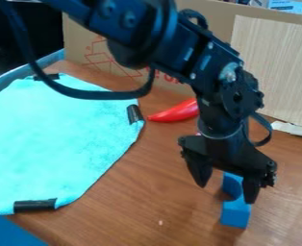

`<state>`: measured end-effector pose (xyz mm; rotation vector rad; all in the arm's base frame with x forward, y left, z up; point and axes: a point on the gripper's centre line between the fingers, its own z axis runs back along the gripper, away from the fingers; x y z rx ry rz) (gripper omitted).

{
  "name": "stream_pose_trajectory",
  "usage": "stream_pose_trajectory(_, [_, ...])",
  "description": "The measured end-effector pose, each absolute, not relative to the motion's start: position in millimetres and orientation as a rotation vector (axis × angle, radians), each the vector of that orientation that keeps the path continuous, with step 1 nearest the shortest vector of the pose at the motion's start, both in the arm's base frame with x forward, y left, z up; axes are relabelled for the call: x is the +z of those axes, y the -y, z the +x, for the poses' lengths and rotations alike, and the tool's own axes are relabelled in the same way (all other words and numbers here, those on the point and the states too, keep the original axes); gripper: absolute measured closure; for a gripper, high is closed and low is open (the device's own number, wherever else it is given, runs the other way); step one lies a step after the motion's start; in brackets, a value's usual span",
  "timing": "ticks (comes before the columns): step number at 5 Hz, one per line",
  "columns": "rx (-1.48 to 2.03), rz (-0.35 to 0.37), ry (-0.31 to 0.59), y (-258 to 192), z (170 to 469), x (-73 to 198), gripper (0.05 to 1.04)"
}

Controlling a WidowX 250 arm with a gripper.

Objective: Move the blue block to the edge of the cloth

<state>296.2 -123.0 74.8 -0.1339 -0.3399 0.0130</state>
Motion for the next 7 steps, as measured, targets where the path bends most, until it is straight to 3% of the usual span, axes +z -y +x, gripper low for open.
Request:
stream_pose_trajectory(2, [0.091, -0.124, 0.287, 136.6, 300.2, 52.7, 0.101])
stream_pose_trajectory(3, [0.131, -0.11, 0.276, 138.5, 300.6, 42.9, 0.226])
stream_pose_trajectory(5, [0.125, -0.149, 0.283, 144.5, 299.9, 50.1, 0.788])
stream_pose_trajectory(7, [0.104, -0.256, 0.342, 140.8, 295.5, 104.7, 0.824])
